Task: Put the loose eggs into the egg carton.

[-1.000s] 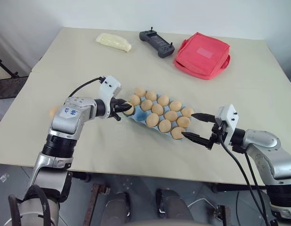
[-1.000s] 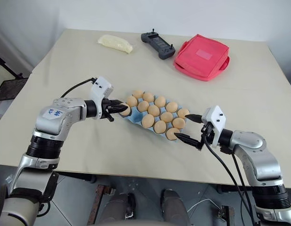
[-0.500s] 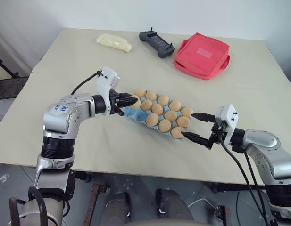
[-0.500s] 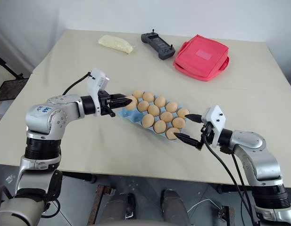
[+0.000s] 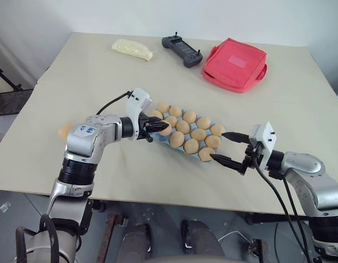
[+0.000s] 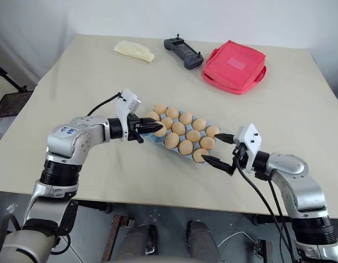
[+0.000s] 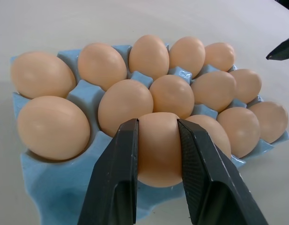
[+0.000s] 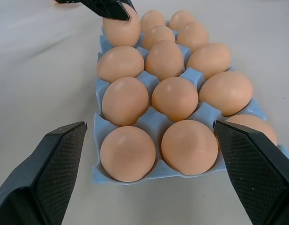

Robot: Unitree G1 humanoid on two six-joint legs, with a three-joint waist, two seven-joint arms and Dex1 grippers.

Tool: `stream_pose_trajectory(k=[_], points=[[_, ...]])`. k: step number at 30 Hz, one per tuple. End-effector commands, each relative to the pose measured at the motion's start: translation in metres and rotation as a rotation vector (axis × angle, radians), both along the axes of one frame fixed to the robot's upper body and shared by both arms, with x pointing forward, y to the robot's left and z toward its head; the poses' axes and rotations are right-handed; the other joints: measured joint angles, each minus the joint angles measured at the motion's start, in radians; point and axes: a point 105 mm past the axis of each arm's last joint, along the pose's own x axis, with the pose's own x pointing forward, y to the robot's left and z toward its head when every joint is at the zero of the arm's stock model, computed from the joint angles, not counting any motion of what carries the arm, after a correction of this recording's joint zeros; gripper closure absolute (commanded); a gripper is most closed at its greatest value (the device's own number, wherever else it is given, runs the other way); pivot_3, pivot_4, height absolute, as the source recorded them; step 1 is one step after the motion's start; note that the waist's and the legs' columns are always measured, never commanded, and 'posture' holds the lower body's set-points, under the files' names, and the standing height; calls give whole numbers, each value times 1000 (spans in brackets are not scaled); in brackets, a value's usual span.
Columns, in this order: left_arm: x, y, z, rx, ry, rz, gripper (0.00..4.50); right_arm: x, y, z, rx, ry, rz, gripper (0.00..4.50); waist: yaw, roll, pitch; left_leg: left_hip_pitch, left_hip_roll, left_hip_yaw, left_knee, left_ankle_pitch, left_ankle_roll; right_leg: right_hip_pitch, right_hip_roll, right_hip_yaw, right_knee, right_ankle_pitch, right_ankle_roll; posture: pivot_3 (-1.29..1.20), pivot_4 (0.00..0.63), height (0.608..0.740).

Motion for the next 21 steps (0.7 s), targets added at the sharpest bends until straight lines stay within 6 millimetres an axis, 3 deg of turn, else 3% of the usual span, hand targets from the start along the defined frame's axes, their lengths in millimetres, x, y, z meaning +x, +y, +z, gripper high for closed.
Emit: stream_pose_trajectory(k=[1, 5, 9, 14, 21], points=[[1, -2, 10, -7, -48, -9, 2373, -2, 0, 11, 10, -40, 2, 0, 0, 0, 0, 0, 0, 0, 0, 0, 0, 0, 0, 0, 0, 0, 0, 0, 150, 740], [0, -5, 12, -21, -41, -19, 1112, -1, -1, 12, 9, -41, 1, 0, 0, 0, 0, 0, 0, 0, 0, 0, 0, 0, 0, 0, 0, 0, 0, 0, 150, 740], [-2, -4, 28, -56, -87, -6, 37, 1, -1, 13, 7, -44, 5, 0, 0, 0, 0, 0, 0, 0, 0, 0, 0, 0, 0, 0, 0, 0, 0, 0, 150, 740], [-2, 25, 54, -100, -166, 115, 37, 1, 1, 15, 9, -51, 38, 0, -3, 0, 1, 0, 0, 0, 0, 0, 0, 0, 0, 0, 0, 0, 0, 0, 150, 740], [-14, 71, 63, -134, -244, 338, 37, 2, 5, 23, 33, -65, 130, 0, -1, 1, 2, 0, 0, 0, 0, 0, 0, 0, 0, 0, 0, 0, 0, 0, 150, 740]])
